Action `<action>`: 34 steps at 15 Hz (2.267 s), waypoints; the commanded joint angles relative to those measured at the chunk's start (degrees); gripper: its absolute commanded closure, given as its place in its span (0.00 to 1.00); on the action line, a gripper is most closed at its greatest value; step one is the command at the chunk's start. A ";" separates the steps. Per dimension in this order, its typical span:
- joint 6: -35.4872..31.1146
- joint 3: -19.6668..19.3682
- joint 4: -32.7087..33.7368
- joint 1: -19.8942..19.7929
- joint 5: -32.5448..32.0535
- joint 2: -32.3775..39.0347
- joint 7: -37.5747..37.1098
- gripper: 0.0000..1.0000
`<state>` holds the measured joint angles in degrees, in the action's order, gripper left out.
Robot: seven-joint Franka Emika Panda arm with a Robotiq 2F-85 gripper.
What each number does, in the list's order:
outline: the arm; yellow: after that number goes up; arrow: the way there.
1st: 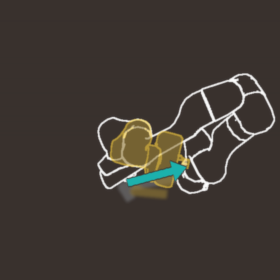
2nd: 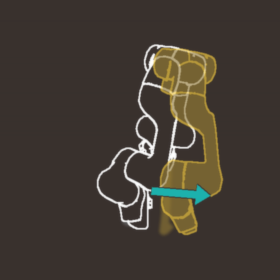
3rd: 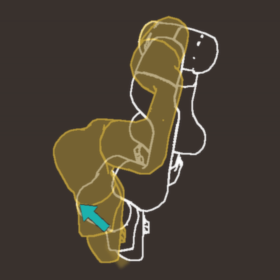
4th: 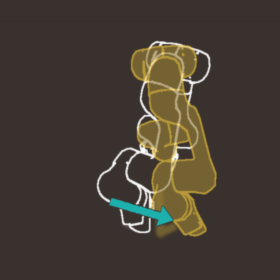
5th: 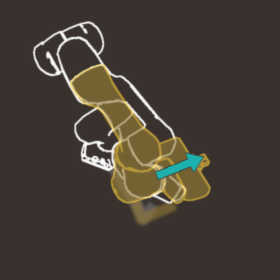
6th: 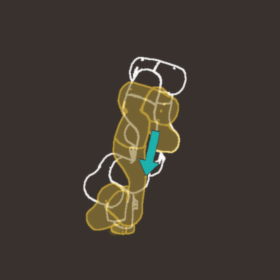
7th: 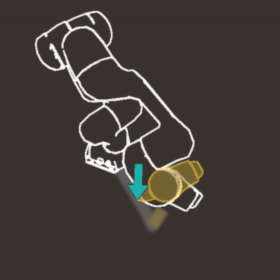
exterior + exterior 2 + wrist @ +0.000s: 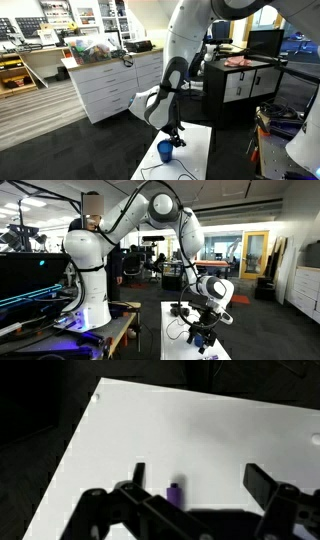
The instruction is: Place the orange sharpie in the cup
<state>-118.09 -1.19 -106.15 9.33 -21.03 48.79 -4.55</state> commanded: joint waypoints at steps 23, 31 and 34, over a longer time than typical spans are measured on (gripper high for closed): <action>0.17 -0.32 -2.23 -3.59 1.89 -3.79 3.46 0.00; -10.56 -1.99 -7.95 -5.29 -0.26 -6.14 4.40 0.00; -16.26 -3.03 -10.95 -5.38 -0.39 -7.03 3.72 0.00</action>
<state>-128.87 -3.49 -110.95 4.44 -20.59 45.99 -0.72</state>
